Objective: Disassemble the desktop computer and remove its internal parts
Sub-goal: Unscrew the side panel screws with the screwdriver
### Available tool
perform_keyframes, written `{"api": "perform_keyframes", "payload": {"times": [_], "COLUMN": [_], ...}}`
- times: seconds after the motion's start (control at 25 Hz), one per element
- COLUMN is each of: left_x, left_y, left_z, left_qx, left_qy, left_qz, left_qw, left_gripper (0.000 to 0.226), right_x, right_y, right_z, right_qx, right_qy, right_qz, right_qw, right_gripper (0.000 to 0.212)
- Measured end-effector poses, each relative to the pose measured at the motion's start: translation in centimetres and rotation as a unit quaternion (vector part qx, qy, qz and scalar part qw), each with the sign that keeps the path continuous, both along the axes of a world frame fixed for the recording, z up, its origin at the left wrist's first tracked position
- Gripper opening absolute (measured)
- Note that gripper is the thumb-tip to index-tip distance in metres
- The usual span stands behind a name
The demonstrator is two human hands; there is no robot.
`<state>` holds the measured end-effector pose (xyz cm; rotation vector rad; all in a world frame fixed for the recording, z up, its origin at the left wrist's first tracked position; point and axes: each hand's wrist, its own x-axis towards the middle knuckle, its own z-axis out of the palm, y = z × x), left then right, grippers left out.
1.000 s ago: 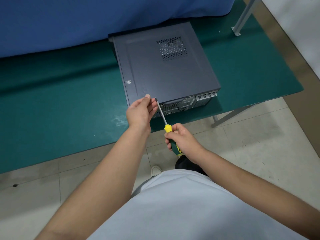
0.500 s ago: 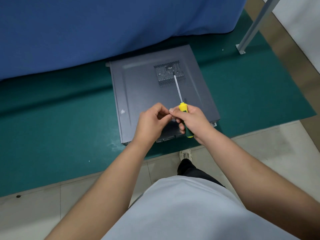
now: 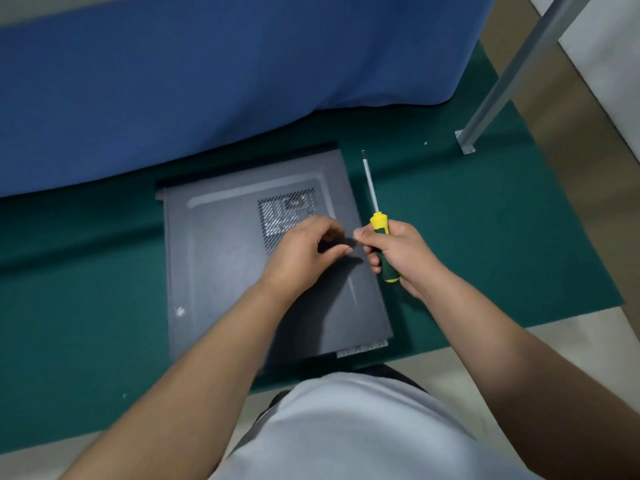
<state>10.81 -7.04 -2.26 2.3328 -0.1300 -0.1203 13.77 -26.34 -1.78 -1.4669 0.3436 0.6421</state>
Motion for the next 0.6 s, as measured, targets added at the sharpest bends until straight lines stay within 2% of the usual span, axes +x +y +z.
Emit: {"api": "perform_keyframes", "payload": {"times": [0.12, 0.24, 0.36, 0.6], "left_x": [6.0, 12.4, 16.7, 16.4], "left_y": [-0.7, -1.6, -1.6, -1.4], "left_z": [-0.9, -2.0, -3.6, -5.8], "left_qx": [0.131, 0.222, 0.256, 0.284], "left_qy": [-0.039, 0.022, 0.067, -0.072], "left_qz": [-0.06, -0.064, -0.05, 0.0], "left_qw": [0.989, 0.973, 0.963, 0.956], "left_gripper": [0.033, 0.05, 0.053, 0.036], "right_x": [6.0, 12.2, 17.9, 26.7], "right_y": [-4.9, -9.3, -12.4, -14.1], "right_z": [-1.5, -4.1, -6.7, -11.8], "right_qx": [-0.087, -0.201, -0.317, -0.396], "right_qy": [-0.017, -0.018, -0.033, -0.044], "right_qz": [-0.036, -0.049, -0.055, -0.059], "right_qw": [0.995, 0.978, 0.946, 0.915], "right_gripper": [0.006, 0.005, 0.005, 0.01]}}
